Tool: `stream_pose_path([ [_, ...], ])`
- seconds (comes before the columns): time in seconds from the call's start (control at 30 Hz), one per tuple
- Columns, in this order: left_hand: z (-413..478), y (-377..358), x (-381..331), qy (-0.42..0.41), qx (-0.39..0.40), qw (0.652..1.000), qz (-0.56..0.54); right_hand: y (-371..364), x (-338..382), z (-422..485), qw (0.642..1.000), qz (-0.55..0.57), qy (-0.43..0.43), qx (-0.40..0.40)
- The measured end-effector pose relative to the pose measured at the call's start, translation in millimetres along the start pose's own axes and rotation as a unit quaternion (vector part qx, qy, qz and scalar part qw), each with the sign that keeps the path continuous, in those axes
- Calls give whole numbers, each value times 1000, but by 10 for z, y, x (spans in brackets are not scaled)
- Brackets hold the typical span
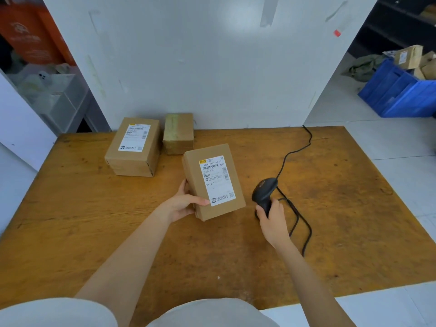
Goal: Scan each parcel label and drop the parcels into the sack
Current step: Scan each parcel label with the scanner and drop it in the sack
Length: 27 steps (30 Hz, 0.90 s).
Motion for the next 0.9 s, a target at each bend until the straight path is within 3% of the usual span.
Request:
stream_pose_path([
  [0.13,-28,-2,-105,-18,-5,1000,16,93,624,-136,978,199,54,31],
  [0.27,-44,-1,-115,-23,-18,999,27,2,1054,-381,942,297,116,107],
  [0.9,-52,-16,-114,-38,-17,998,38,-102,1286,-525,954,253,127,97],
])
Point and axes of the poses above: each hand's wrist, its own z-axis towards the middle knuckle, its own y-axis out of the back of the hand, x = y × z, the point moved 4 cm from there along z, towards the middle knuckle, and after that the axes turned 12 degrees about y, right-handed, at the moved point
